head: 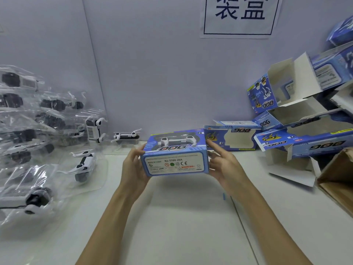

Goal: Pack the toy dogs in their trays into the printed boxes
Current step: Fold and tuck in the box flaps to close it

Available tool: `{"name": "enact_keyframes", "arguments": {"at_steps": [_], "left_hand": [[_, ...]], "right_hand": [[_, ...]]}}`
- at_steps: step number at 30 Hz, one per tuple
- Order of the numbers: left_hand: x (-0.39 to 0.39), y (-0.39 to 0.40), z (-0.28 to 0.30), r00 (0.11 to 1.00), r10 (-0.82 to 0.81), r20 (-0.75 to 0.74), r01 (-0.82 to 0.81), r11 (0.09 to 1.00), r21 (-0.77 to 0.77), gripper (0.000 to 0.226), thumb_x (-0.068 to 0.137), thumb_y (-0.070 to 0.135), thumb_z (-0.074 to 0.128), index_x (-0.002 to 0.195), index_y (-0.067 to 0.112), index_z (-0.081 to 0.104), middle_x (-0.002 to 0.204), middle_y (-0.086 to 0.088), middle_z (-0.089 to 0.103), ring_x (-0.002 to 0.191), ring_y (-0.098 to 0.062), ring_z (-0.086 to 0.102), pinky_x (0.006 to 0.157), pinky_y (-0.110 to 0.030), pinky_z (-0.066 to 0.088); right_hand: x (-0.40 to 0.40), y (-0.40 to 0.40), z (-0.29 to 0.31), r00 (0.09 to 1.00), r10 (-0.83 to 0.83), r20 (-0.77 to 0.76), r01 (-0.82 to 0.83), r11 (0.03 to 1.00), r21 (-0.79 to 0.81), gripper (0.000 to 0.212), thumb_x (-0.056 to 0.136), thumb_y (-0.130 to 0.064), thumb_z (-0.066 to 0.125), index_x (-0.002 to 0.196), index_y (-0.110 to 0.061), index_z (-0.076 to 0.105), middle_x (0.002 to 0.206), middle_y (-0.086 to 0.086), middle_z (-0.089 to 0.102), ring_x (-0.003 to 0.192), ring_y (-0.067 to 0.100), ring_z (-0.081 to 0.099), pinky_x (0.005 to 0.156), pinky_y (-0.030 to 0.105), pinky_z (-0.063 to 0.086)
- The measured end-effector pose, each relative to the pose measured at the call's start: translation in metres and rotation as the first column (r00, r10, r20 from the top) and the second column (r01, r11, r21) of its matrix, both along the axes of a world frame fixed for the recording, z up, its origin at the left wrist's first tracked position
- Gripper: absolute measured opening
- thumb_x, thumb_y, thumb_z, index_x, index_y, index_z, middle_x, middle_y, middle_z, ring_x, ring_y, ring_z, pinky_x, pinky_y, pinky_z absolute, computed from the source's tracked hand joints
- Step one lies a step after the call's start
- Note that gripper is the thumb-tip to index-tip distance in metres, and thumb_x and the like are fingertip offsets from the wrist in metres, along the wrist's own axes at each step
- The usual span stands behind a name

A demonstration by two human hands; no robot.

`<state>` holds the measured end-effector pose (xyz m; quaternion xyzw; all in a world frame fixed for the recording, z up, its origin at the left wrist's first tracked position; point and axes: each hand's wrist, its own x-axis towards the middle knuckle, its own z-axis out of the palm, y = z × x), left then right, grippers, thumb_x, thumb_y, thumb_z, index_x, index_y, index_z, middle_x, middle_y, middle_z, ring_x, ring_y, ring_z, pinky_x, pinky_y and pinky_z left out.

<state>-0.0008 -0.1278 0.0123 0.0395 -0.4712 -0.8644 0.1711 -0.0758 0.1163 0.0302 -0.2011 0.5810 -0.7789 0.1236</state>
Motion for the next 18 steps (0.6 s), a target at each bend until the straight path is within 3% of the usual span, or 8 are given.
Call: {"name": "enact_keyframes", "arguments": {"at_steps": [3,5,7,9,11,14,16,18], "left_hand": [[-0.001,0.007,-0.002,0.997,-0.039,-0.063,0.035,0.997,-0.064,0.071,0.072,0.019,0.049,0.141,0.011,0.061,0.128,-0.011,0.069,0.097,-0.028,0.069,0.069,-0.032,0.059],[-0.001,0.012,-0.002,0.995,-0.02,-0.094,0.014,0.998,-0.069,0.067,0.068,0.015,0.053,0.135,0.018,0.064,0.123,-0.006,0.069,0.099,-0.025,0.067,0.07,-0.03,0.058],[-0.002,0.019,-0.002,0.996,0.015,-0.092,-0.026,0.992,-0.124,0.05,0.08,0.02,0.062,0.129,0.028,0.068,0.12,-0.002,0.072,0.102,-0.022,0.068,0.079,-0.035,0.059],[-0.002,0.029,-0.003,0.996,0.054,-0.068,-0.069,0.969,-0.239,0.038,0.095,0.037,0.069,0.132,0.033,0.064,0.129,-0.003,0.072,0.113,-0.023,0.07,0.096,-0.044,0.055],[-0.005,0.036,-0.006,0.995,0.073,-0.067,-0.091,0.944,-0.318,0.038,0.1,0.044,0.061,0.136,0.031,0.061,0.132,-0.004,0.071,0.119,-0.026,0.069,0.105,-0.052,0.052],[-0.004,0.038,-0.006,0.992,0.111,-0.059,-0.124,0.943,-0.308,0.034,0.101,0.045,0.062,0.13,0.029,0.067,0.128,-0.005,0.073,0.12,-0.029,0.068,0.109,-0.06,0.048],[-0.006,0.034,-0.008,0.992,0.112,-0.059,-0.125,0.944,-0.306,0.032,0.103,0.04,0.059,0.132,0.028,0.066,0.127,-0.007,0.073,0.121,-0.033,0.068,0.11,-0.06,0.048],[-0.008,0.03,-0.011,0.992,0.114,-0.06,-0.127,0.945,-0.301,0.029,0.105,0.037,0.056,0.131,0.028,0.066,0.126,-0.007,0.074,0.121,-0.034,0.067,0.11,-0.057,0.048]], "right_hand": [[0.002,-0.006,-0.002,0.991,-0.008,0.133,0.029,0.987,-0.158,0.042,0.105,-0.013,0.044,0.139,-0.029,0.062,0.137,0.011,0.068,0.112,0.032,0.065,0.093,0.047,0.051],[0.003,-0.01,-0.005,0.991,-0.102,0.091,0.112,0.988,-0.106,0.037,0.107,-0.034,0.052,0.143,-0.033,0.059,0.141,-0.003,0.067,0.128,0.02,0.063,0.112,0.047,0.045],[0.003,-0.012,-0.007,0.984,-0.18,0.015,0.18,0.983,-0.045,0.044,0.105,-0.04,0.057,0.148,-0.032,0.055,0.145,-0.016,0.062,0.134,0.004,0.057,0.122,0.04,0.038],[0.003,-0.013,-0.009,0.978,-0.194,-0.076,0.195,0.981,0.006,0.049,0.106,-0.04,0.055,0.153,-0.027,0.052,0.151,-0.018,0.056,0.138,-0.003,0.05,0.124,0.034,0.034],[0.003,-0.014,-0.012,0.969,-0.195,-0.151,0.203,0.979,0.037,0.055,0.106,-0.047,0.054,0.156,-0.026,0.048,0.154,-0.019,0.053,0.142,-0.005,0.045,0.125,0.03,0.032],[0.001,-0.014,-0.015,0.97,-0.195,-0.146,0.195,0.981,-0.013,0.066,0.093,-0.056,0.058,0.152,-0.026,0.054,0.148,-0.021,0.058,0.139,-0.005,0.049,0.122,0.029,0.035],[-0.001,-0.016,-0.02,0.981,-0.162,-0.108,0.159,0.987,-0.034,0.061,0.092,-0.056,0.061,0.145,-0.027,0.061,0.14,-0.022,0.064,0.135,-0.003,0.055,0.118,0.029,0.039],[-0.001,-0.019,-0.025,0.981,-0.157,-0.114,0.154,0.988,-0.033,0.051,0.092,-0.056,0.061,0.137,-0.033,0.066,0.133,-0.029,0.067,0.129,-0.009,0.057,0.106,0.016,0.045]]}}
